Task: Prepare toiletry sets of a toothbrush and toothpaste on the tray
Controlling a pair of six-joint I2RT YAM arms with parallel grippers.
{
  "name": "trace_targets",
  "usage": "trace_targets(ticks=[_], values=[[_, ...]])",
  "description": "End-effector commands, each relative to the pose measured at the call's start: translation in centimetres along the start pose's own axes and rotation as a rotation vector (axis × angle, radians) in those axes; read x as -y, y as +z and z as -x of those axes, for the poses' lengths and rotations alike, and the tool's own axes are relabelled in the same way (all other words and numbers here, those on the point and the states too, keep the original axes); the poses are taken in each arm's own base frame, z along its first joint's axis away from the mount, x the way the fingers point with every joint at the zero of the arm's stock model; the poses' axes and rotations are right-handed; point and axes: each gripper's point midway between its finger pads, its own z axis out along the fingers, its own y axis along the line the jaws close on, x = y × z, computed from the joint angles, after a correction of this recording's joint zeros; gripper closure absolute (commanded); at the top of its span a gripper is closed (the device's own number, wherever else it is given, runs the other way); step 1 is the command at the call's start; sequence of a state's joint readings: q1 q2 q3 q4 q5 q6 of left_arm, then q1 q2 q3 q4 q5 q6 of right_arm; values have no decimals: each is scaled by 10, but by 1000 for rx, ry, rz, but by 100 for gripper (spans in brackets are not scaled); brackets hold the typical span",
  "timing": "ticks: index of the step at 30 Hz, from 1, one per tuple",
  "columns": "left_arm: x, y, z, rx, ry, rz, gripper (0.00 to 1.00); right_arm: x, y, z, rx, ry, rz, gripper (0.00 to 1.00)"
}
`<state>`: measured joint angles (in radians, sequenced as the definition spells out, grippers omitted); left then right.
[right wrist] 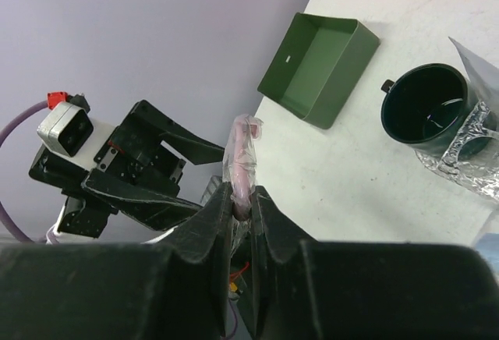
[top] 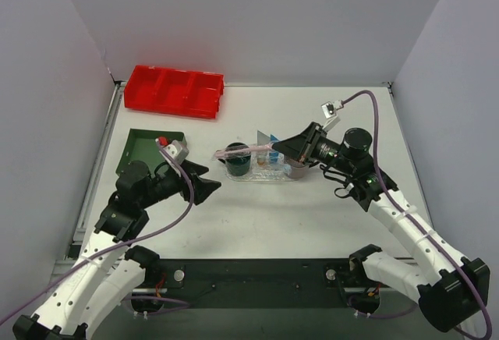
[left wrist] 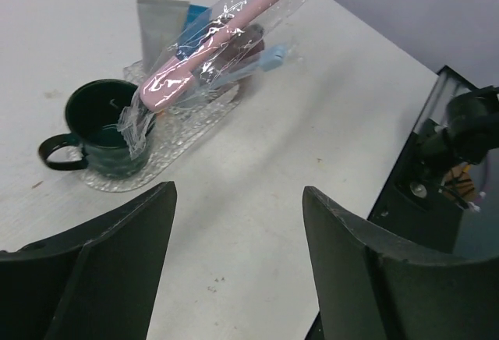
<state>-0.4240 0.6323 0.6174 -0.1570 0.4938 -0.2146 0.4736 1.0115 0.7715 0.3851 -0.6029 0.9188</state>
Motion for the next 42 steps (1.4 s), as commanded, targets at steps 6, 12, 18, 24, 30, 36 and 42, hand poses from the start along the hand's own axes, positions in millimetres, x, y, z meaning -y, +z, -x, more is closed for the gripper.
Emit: trace_targets(ticks=[6,12,18,24,30,36,42], values=[[45,-3,18,44,19,-253,22,-51,-42,-12,-184,-151,145,100],[60,-5,12,32,8,-354,21,-60,-51,-19,-219,-132,181,100],[62,-3,7,20,5,-377,20,-60,-49,-21,-227,-103,198,100],[63,1,1,4,0,-385,20,-65,-47,-21,-233,-72,230,100],[38,2,-3,-13,49,-228,21,-60,-44,-22,-241,-61,215,100],[59,-3,4,35,52,-341,27,-54,-41,-24,-253,-50,203,100],[66,-3,3,31,44,-382,28,-50,-39,-26,-261,-38,196,100]])
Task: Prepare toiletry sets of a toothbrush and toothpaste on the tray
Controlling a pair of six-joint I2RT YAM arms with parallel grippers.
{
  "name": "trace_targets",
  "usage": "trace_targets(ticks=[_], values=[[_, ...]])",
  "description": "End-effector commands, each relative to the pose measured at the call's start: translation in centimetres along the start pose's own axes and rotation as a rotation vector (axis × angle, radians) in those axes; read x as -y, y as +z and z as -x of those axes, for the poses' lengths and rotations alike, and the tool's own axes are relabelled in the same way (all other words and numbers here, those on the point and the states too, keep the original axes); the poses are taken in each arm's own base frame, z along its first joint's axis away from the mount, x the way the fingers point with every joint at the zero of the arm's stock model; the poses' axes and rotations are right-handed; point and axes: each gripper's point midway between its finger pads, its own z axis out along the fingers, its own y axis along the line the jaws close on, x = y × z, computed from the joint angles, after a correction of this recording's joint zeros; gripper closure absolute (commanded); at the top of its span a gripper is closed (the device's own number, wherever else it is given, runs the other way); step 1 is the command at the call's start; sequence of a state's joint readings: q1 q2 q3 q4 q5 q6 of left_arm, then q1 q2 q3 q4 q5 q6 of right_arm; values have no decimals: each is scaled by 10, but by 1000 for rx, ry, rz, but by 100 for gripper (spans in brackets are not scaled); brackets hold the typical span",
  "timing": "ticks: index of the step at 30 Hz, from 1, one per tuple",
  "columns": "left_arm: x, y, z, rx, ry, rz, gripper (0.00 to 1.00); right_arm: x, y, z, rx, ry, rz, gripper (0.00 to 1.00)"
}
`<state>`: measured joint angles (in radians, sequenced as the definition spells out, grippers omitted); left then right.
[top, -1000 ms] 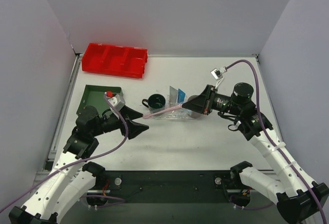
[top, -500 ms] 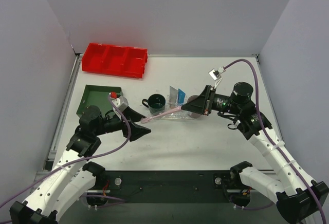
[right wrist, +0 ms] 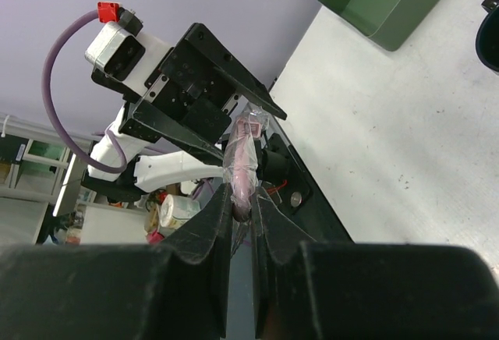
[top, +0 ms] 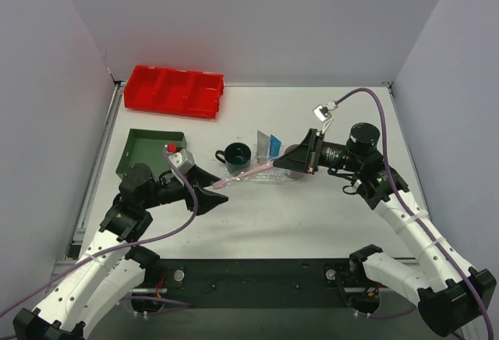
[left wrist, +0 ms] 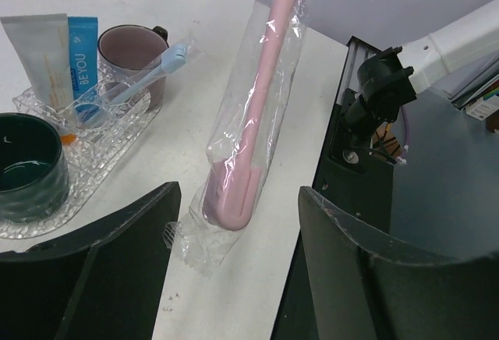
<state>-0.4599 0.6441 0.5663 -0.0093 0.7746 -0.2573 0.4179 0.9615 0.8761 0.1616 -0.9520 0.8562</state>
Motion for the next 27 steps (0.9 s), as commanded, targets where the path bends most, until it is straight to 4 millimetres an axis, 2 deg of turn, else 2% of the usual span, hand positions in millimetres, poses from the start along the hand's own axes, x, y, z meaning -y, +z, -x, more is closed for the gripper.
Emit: trace_targets(ticks=[1,3,7,13,14,20,21,22,25,26,27], values=[[11,2,11,38,36,-60,28,-7,1,1,-5,-28,45,100],[12,2,13,46,39,-66,29,-5,1,0,-11,-19,43,100],[15,3,10,40,36,-83,49,1,3,-1,-14,-1,31,100],[19,5,7,27,39,-95,57,6,7,-1,-14,25,26,100],[19,5,7,26,41,-96,65,6,7,-1,-15,27,25,100],[21,6,3,12,42,-100,88,11,7,-1,-8,37,5,100],[20,7,2,8,40,-96,97,13,8,-1,-5,41,-1,100],[20,7,1,4,40,-98,99,15,8,-1,-5,43,-6,100],[17,8,-1,-5,36,-76,100,19,8,-1,1,47,-20,87],[16,8,-2,-12,29,-67,100,20,7,0,5,44,-25,74],[10,9,-1,-10,26,-34,100,22,6,1,11,41,-31,67]])
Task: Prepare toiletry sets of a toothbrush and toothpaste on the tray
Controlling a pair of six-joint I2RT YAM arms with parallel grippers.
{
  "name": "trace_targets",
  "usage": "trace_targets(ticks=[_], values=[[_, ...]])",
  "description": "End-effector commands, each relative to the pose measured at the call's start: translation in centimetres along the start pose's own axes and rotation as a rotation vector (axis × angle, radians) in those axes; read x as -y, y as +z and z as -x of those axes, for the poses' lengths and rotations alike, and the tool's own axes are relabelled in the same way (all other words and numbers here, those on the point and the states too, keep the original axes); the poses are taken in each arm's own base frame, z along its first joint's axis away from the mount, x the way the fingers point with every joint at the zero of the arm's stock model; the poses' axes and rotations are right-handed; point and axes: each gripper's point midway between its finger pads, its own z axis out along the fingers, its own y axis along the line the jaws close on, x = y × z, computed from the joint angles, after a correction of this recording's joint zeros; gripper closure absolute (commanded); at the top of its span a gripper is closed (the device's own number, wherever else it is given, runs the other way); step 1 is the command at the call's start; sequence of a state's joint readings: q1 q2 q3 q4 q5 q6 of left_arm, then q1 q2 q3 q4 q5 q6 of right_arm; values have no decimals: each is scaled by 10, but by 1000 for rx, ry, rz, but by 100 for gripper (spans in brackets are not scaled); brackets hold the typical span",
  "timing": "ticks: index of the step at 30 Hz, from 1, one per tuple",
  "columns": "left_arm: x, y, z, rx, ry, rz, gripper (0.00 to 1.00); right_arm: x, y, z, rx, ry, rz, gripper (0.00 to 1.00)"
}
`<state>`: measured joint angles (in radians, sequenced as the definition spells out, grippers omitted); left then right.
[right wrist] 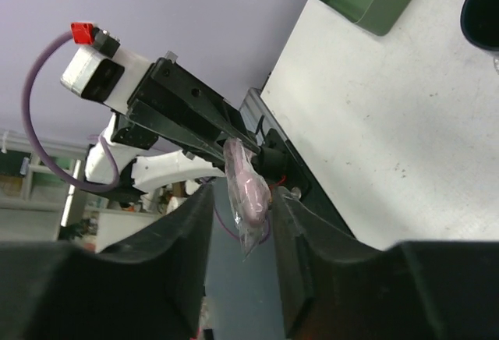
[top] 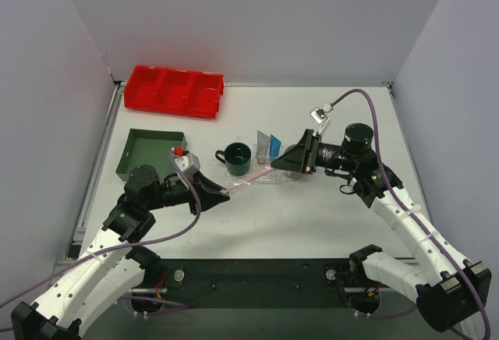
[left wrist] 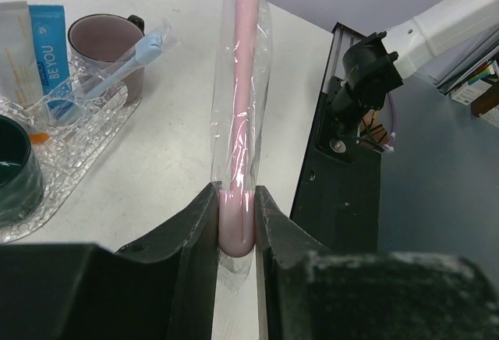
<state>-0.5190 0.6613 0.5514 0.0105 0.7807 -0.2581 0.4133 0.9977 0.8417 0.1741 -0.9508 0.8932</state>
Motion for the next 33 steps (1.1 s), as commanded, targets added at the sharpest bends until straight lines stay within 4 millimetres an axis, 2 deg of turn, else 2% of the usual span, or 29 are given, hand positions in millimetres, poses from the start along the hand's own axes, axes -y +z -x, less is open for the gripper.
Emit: trace_targets(ticks=[1,2,5,7,9,12,13,17,18,21,22,26,33], values=[[-5,2,10,18,34,42,100,2,-1,8,37,-42,2,61],[-10,0,2,-10,4,72,100,3,-3,9,45,-46,-3,51],[-23,-2,-3,-50,-26,155,100,7,-13,18,90,-69,-25,42],[-32,-1,-3,-80,-28,211,100,12,-23,27,142,-91,-54,41],[-38,-2,-16,-158,-61,253,100,17,-32,30,172,-102,-75,40],[-49,-8,-8,-208,-58,350,100,22,-51,40,240,-137,-118,39],[-48,-10,3,-200,-46,365,100,27,-61,42,266,-153,-150,39],[-58,-25,1,-309,-71,484,100,39,-86,47,322,-212,-272,38],[-62,-26,-4,-348,-85,501,100,41,-93,54,353,-238,-322,38],[-67,-32,-11,-434,-91,550,100,52,-109,54,384,-287,-440,38],[-67,-36,-16,-468,-93,561,100,49,-112,53,391,-305,-452,38],[-73,-33,-18,-538,-71,603,100,47,-116,51,393,-344,-461,38],[-75,-6,-19,-591,-23,595,100,47,-115,47,382,-353,-450,38]])
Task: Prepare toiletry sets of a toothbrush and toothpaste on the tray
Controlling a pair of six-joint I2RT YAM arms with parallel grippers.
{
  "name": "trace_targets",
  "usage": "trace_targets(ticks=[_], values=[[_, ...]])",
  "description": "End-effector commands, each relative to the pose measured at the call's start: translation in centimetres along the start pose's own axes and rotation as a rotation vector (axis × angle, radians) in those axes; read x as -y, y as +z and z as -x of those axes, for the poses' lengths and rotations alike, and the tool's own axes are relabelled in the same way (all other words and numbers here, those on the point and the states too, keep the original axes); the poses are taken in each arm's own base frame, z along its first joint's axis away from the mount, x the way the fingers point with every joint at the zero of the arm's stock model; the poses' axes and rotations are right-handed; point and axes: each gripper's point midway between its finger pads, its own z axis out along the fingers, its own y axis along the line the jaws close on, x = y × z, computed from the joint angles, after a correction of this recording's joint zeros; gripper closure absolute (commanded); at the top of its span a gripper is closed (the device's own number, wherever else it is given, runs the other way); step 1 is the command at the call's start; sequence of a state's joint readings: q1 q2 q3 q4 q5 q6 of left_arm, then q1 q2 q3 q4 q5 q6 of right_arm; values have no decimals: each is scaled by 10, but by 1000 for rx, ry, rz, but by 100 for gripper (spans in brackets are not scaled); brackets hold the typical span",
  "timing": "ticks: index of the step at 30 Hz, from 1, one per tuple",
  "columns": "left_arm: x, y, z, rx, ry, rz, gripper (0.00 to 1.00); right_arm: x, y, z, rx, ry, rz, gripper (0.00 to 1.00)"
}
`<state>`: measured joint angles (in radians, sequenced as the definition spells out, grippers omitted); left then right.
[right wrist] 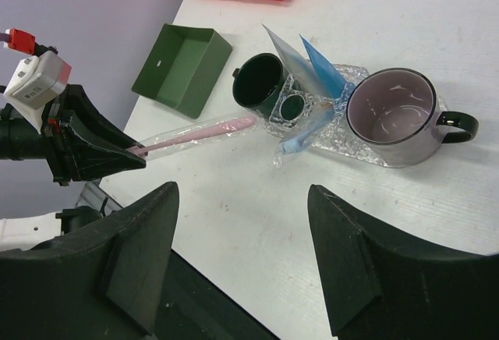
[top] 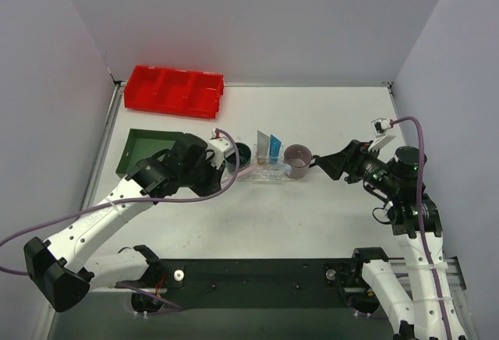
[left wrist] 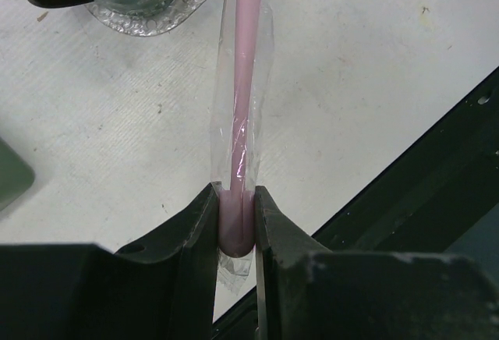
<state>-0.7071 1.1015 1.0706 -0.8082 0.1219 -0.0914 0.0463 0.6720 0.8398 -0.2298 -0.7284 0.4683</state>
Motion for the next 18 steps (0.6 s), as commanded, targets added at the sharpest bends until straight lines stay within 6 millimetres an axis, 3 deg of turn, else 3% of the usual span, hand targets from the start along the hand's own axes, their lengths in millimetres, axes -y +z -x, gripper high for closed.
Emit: trace_targets(ticks=[1,18], values=[[4,-4,28,47,56,34,100,-5,-5,10,32,-56,7,38],[-4,19,41,-56,82,85,100,-8,-9,4,28,-70,20,38]])
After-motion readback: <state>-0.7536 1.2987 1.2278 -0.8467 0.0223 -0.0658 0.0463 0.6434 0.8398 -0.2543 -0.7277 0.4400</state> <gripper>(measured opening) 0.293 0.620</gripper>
